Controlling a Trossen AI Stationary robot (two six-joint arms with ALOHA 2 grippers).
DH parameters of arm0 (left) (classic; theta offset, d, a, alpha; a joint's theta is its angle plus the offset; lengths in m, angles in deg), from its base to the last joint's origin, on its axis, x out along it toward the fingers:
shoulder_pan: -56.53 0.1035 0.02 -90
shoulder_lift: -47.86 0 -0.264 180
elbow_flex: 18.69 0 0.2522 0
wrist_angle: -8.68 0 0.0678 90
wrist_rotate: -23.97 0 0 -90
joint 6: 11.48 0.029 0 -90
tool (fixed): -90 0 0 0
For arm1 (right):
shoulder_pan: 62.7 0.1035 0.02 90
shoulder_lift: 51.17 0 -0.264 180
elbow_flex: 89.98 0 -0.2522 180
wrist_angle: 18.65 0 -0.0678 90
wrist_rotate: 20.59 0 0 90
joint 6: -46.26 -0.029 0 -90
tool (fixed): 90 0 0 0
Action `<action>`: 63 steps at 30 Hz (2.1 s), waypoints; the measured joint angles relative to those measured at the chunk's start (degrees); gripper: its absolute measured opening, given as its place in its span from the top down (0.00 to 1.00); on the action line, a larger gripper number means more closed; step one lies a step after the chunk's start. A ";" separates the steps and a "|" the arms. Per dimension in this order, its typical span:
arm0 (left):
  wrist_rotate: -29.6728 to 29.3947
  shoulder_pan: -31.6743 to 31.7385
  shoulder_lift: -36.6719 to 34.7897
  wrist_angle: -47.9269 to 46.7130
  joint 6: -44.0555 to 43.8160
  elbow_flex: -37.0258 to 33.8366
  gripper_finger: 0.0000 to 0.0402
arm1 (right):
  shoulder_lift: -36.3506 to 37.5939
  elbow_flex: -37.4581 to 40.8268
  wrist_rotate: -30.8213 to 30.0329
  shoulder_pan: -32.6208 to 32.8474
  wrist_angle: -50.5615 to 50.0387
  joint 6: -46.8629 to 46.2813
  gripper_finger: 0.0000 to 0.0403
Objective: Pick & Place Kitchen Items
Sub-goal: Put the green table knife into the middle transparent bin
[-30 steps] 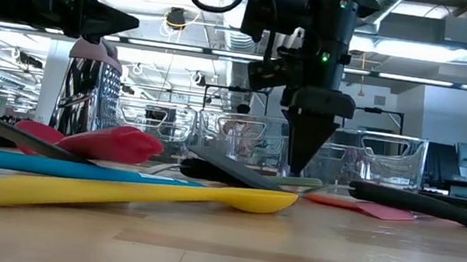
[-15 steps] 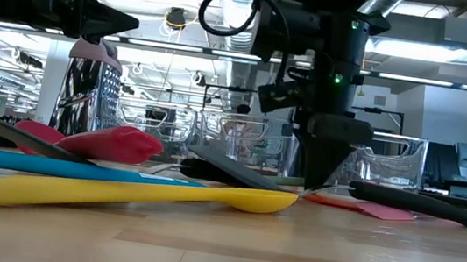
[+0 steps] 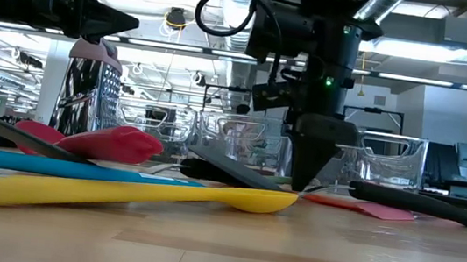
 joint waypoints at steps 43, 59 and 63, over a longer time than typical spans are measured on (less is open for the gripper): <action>-0.09 -0.01 0.00 0.67 0.01 0.04 0.99 | 21.42 -0.07 -10.85 -6.09 6.99 -21.99 0.84; -0.14 -0.01 0.00 1.46 0.01 0.04 0.99 | 19.45 -0.87 -7.57 -19.30 6.24 -36.16 0.84; -0.16 -0.02 0.00 1.65 0.01 0.04 0.99 | 17.01 -0.70 -5.77 -20.02 6.44 -36.24 0.84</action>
